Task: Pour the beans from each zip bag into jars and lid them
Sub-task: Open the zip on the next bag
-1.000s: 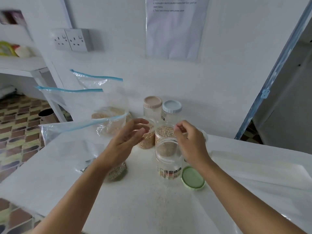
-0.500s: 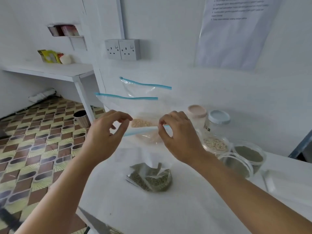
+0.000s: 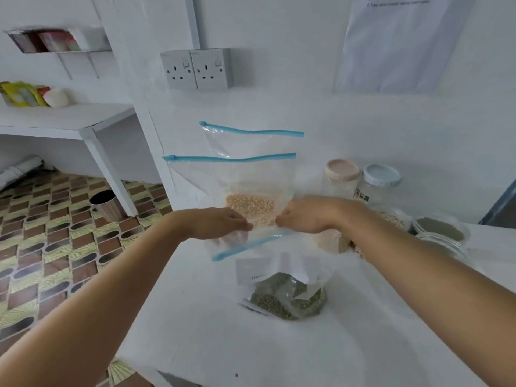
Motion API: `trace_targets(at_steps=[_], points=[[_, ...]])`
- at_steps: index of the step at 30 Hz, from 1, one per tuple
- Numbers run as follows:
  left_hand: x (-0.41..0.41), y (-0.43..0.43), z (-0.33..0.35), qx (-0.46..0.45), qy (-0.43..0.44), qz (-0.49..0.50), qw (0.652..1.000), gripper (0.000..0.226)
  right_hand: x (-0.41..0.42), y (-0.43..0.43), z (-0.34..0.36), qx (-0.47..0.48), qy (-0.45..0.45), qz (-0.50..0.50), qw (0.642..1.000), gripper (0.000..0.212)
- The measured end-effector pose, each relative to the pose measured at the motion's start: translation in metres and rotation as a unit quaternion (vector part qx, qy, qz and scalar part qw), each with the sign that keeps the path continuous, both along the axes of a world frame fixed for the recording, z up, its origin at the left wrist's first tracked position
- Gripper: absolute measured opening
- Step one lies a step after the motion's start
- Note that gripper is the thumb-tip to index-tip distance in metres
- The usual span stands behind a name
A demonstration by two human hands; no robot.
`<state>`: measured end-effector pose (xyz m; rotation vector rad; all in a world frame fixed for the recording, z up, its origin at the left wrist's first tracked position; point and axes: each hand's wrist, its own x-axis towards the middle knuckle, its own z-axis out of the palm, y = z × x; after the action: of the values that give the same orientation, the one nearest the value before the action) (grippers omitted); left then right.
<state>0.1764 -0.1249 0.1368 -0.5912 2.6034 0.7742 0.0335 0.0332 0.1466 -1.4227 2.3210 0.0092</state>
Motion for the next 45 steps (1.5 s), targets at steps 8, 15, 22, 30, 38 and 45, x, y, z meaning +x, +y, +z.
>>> trace_targets(at_steps=[8,15,22,30,38,45], points=[[-0.003,-0.014,-0.004,0.039,0.094,-0.037,0.994,0.029,-0.009,0.016,0.001,-0.089,-0.077,-0.04,0.992,0.029],[0.015,0.001,0.035,-0.021,0.3,0.01,0.954,0.037,-0.006,0.039,0.009,-0.355,-0.035,-0.022,0.934,0.016],[0.033,0.013,0.045,-0.047,0.453,0.045,0.889,0.011,-0.006,0.047,0.007,-0.489,0.042,0.075,0.868,0.008],[0.048,0.016,0.033,-0.036,0.499,0.089,0.861,0.006,-0.029,0.053,0.001,-0.519,0.11,0.079,0.844,0.027],[0.022,0.026,0.048,-0.22,0.44,0.012,0.871,0.015,-0.04,0.06,0.005,-0.568,0.06,0.06,0.818,0.009],[-0.004,0.053,0.079,-0.175,0.288,-0.066,0.939,0.043,-0.037,0.07,0.013,-0.578,0.055,0.106,0.808,0.01]])
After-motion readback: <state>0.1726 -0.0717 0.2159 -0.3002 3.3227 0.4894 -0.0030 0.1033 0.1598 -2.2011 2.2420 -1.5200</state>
